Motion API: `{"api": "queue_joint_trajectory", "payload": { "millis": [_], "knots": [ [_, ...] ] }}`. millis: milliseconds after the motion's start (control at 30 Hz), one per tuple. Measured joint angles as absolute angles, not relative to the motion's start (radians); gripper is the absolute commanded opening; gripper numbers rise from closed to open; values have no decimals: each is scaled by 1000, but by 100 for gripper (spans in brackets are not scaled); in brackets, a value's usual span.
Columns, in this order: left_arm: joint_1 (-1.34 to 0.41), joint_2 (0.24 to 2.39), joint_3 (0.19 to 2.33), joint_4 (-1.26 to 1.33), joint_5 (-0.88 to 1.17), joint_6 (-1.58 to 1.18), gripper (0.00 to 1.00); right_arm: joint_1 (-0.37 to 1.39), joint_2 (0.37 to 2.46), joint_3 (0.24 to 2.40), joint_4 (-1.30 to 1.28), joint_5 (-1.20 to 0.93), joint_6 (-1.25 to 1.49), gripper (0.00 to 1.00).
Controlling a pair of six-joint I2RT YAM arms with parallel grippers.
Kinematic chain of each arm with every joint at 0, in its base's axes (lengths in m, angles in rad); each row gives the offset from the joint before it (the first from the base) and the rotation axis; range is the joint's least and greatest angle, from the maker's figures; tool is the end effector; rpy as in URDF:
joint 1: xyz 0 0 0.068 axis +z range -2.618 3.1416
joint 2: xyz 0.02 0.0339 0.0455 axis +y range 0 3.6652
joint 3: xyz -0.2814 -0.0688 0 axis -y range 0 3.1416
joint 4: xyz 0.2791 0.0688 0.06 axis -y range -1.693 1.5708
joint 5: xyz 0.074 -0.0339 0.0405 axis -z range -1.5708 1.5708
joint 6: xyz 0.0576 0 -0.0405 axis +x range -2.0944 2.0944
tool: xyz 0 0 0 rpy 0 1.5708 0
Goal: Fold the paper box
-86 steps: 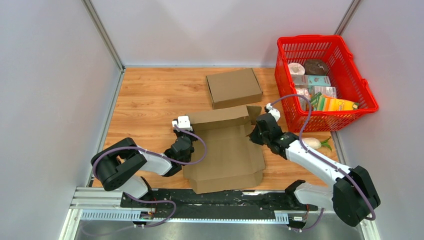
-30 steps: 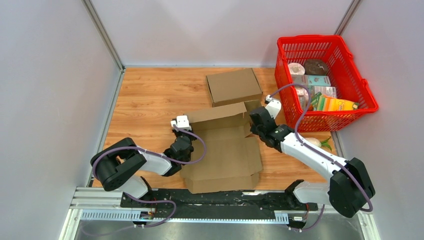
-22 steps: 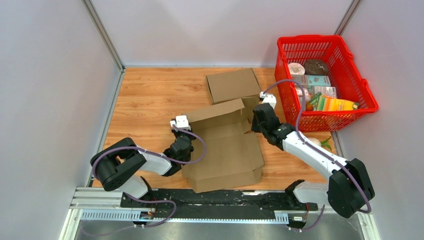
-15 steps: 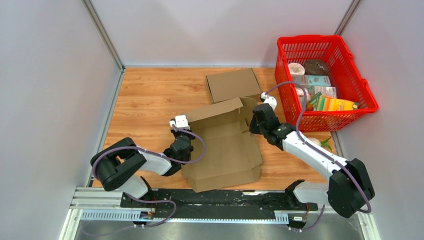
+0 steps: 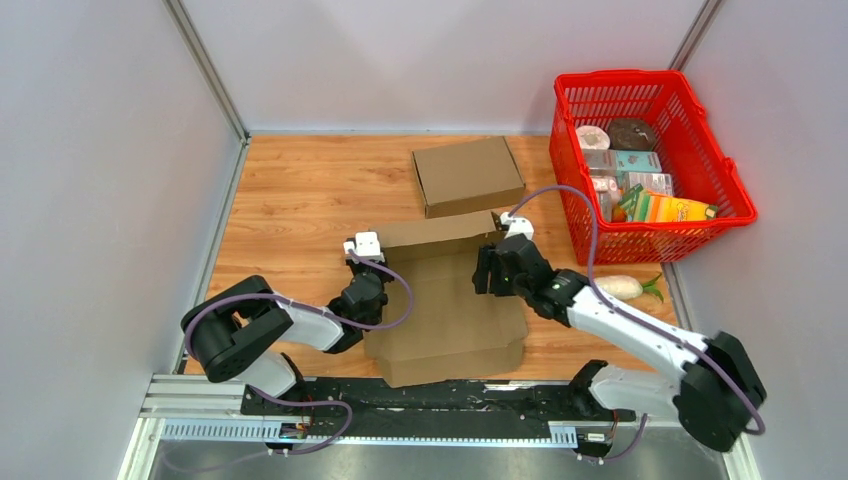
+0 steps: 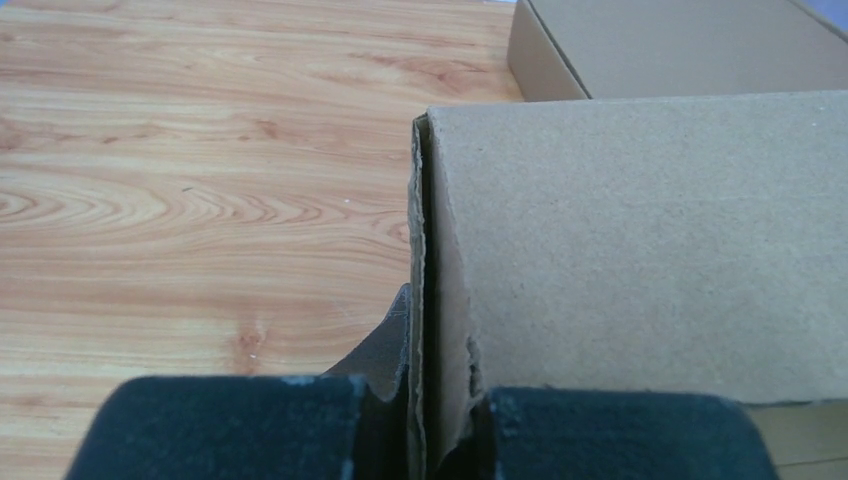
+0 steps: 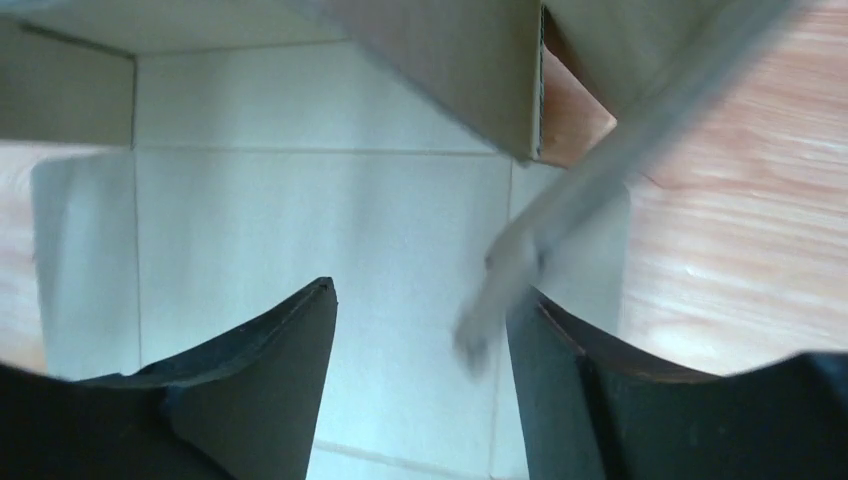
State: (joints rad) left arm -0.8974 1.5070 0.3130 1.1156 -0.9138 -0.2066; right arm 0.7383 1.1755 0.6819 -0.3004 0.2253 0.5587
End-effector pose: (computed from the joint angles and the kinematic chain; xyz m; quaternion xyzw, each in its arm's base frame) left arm 0.2037 -0.1821 0.1483 -0.0587 0.7214 -0.0436 0.6886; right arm 0.2136 0.1770 0.2010 -0.0401 0.9198 0.1444 0.3627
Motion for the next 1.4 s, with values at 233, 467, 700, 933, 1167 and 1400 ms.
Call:
{"api": "queue_joint_trajectory", "payload": {
  "millis": [233, 467, 700, 933, 1167, 1400],
  "knots": [
    [-901, 1507, 313, 1119, -893, -214, 0, 680, 789, 759, -565, 219, 492, 72],
    [-901, 1507, 313, 1119, -884, -216, 0, 476, 859, 1006, -701, 364, 348, 61],
    [-901, 1507, 313, 1119, -876, -218, 0, 464, 1112, 1069, -604, 372, 157, 27],
    [-901, 1507, 313, 1119, -874, -218, 0, 471, 1308, 1126, -594, 254, 104, 27],
    [-901, 1507, 313, 1119, -874, -218, 0, 488, 1231, 1080, -636, 105, 163, 39],
    [-901, 1507, 313, 1119, -874, -218, 0, 486, 1149, 947, -644, 101, 192, 56]
  ]
}}
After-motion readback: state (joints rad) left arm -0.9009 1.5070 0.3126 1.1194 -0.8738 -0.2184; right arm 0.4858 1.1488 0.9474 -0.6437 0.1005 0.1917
